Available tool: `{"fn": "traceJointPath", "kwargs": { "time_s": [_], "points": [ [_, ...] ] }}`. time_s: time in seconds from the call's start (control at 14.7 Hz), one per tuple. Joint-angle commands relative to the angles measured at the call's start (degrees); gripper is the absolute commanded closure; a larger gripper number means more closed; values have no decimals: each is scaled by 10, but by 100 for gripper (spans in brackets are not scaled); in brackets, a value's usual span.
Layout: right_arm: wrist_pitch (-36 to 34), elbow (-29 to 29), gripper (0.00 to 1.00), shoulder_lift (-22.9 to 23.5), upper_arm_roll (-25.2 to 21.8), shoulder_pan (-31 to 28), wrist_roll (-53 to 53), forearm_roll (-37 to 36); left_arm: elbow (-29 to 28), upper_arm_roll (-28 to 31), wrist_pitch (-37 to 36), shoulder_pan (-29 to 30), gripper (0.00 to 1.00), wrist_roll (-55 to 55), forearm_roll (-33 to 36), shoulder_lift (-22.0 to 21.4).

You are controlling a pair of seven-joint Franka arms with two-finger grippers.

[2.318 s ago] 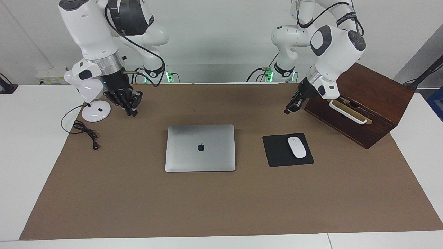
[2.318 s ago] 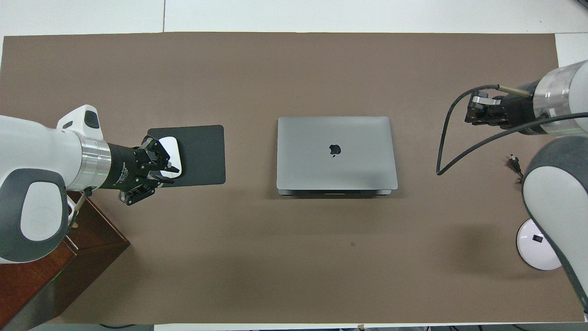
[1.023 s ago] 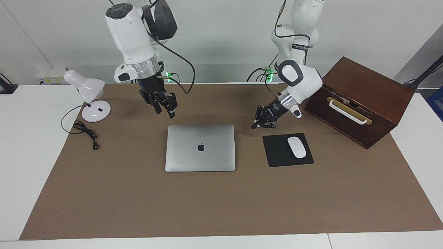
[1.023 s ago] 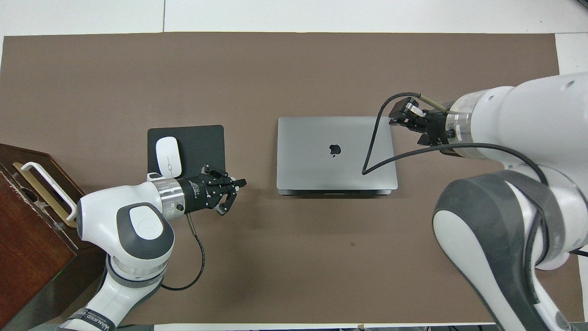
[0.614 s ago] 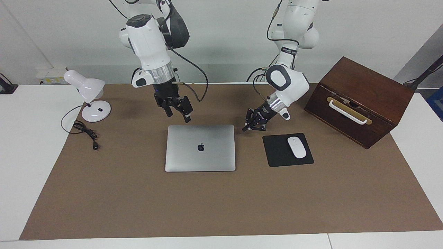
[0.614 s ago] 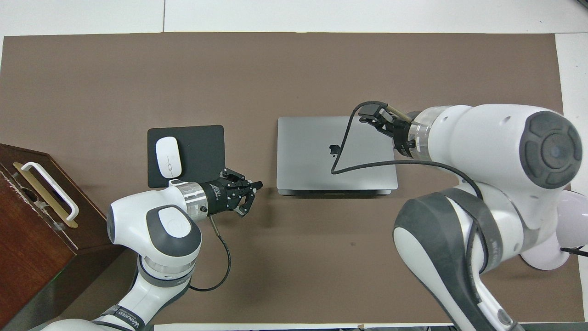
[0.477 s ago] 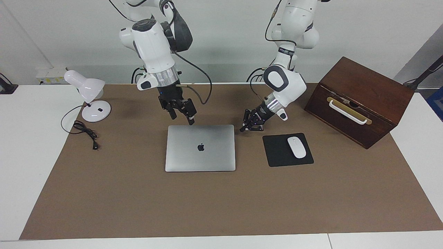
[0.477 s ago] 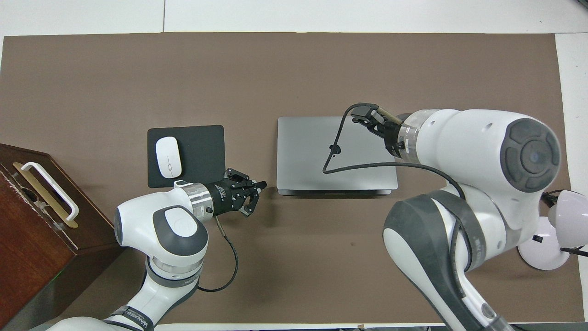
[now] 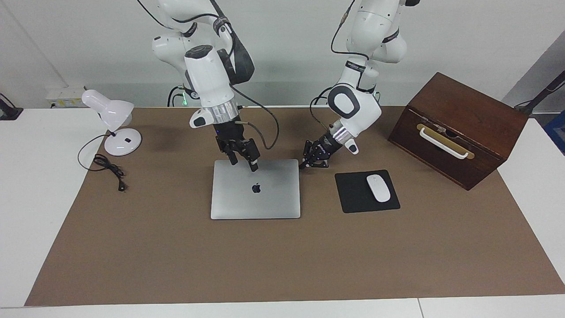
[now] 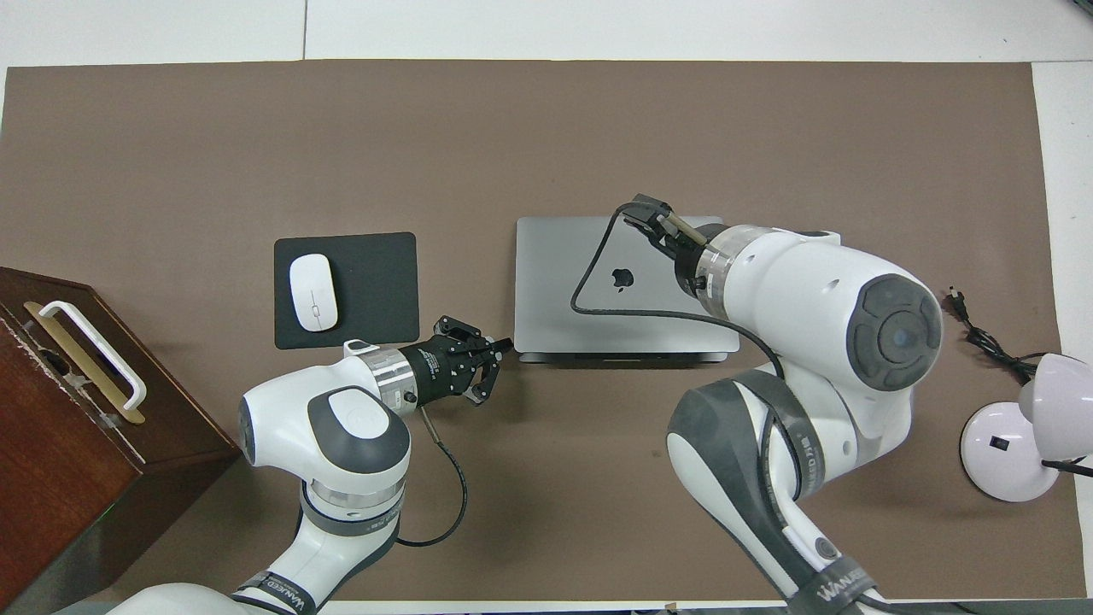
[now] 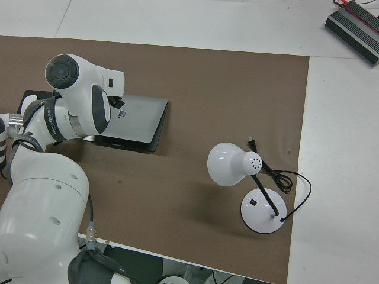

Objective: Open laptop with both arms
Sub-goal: 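Lower the right gripper onto the laptop lid's front edge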

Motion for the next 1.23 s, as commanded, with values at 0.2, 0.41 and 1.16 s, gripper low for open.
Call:
{"fn": "traceJointPath", "kwargs": {
  "time_s": [0.2, 0.41, 1.16],
  "points": [
    [75, -35, 0, 2, -3, 31, 184, 12, 19, 6, 38, -36, 100, 15, -31, 23],
    [85, -67, 0, -10, -2, 33, 260, 12, 27, 5, 42, -40, 100, 15, -31, 33],
    [150, -188, 0, -60, 3, 52, 324, 13, 44, 5, 54, -52, 100, 15, -48, 44]
  ]
}}
